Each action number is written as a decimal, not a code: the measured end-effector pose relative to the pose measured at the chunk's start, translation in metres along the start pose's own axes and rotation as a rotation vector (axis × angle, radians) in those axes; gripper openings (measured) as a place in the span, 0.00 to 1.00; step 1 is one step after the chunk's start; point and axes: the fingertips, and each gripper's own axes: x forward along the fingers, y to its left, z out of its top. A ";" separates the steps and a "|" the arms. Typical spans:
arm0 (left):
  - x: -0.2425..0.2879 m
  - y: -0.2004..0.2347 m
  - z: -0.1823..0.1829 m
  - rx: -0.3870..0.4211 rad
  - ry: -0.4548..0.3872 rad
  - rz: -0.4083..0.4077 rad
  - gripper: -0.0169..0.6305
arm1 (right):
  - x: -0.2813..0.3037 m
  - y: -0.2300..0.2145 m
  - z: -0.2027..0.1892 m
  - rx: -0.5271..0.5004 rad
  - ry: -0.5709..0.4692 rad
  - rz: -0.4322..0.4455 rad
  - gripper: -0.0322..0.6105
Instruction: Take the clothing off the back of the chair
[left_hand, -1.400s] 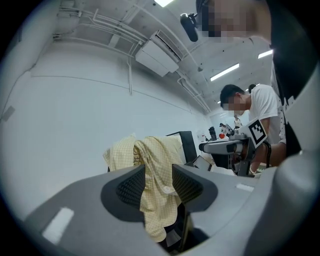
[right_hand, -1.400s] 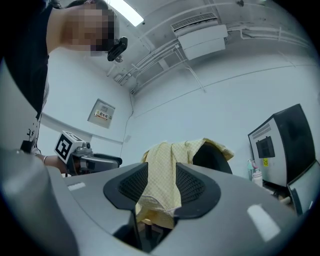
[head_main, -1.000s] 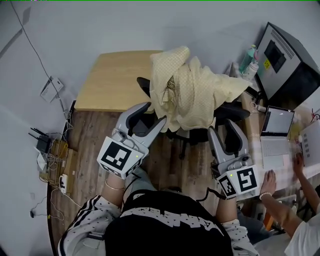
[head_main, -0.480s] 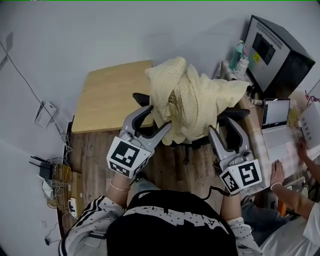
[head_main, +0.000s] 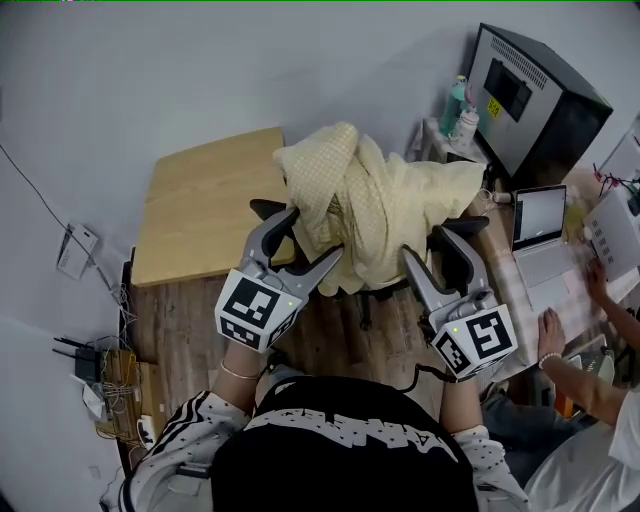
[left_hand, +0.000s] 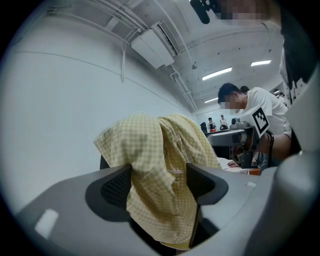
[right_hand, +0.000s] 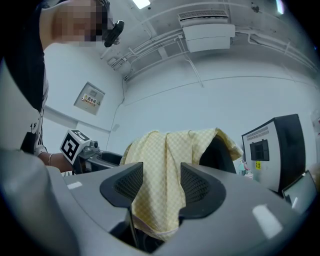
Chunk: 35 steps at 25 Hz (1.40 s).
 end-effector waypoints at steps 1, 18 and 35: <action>0.001 0.000 0.000 0.000 -0.002 -0.005 0.53 | 0.002 0.000 0.000 -0.003 0.004 0.001 0.43; -0.004 0.014 0.004 -0.009 -0.038 0.021 0.11 | 0.015 0.005 -0.001 -0.019 0.021 -0.025 0.09; -0.025 -0.004 0.022 0.025 -0.074 -0.010 0.07 | -0.015 0.009 0.023 -0.051 -0.053 -0.076 0.08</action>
